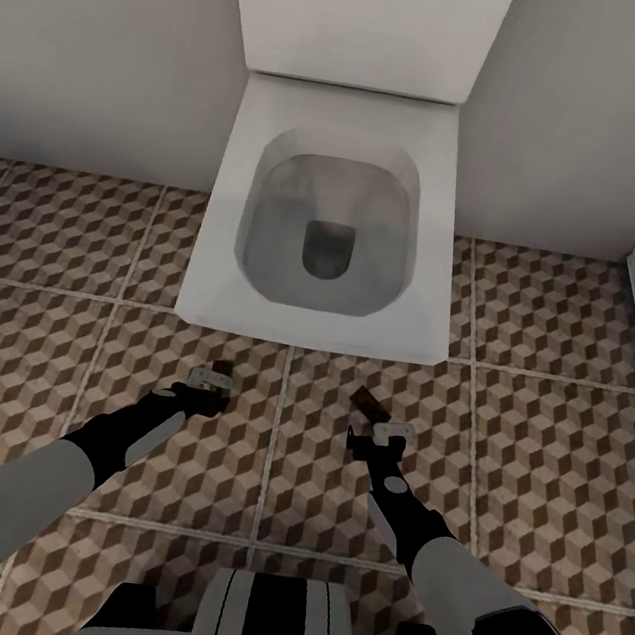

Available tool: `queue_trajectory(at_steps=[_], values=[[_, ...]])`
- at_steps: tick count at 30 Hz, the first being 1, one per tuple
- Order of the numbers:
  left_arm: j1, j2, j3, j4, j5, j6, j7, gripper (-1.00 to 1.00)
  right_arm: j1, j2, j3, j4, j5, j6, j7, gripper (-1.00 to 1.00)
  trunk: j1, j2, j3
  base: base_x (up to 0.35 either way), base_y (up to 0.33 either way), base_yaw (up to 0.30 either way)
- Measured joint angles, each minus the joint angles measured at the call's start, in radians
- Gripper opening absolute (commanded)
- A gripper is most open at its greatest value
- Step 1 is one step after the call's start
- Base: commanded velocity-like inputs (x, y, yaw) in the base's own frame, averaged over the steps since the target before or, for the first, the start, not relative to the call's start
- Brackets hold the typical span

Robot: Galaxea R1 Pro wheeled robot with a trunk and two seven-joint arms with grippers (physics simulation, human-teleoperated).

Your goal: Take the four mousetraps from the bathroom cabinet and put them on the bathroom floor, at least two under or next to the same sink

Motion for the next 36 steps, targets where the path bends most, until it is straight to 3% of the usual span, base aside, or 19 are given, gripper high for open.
queue_trajectory(at_steps=[6, 36], values=[[0.000, 0.000, 0.000, 0.000, 0.000, 0.000, 0.000, 1.00, 0.000, 0.000, 0.000, 0.000, 0.000, 0.000, 0.000, 1.00, 0.000, 0.000, 0.000, -0.134, 0.000, 0.000], [0.001, 0.000, 0.000, 0.000, 0.000, 0.000, 0.000, 1.00, 0.000, -0.001, 0.000, 0.000, 0.000, 0.000, 0.000, 1.00, 0.001, 0.000, 0.000, -0.331, 0.000, 0.000]])
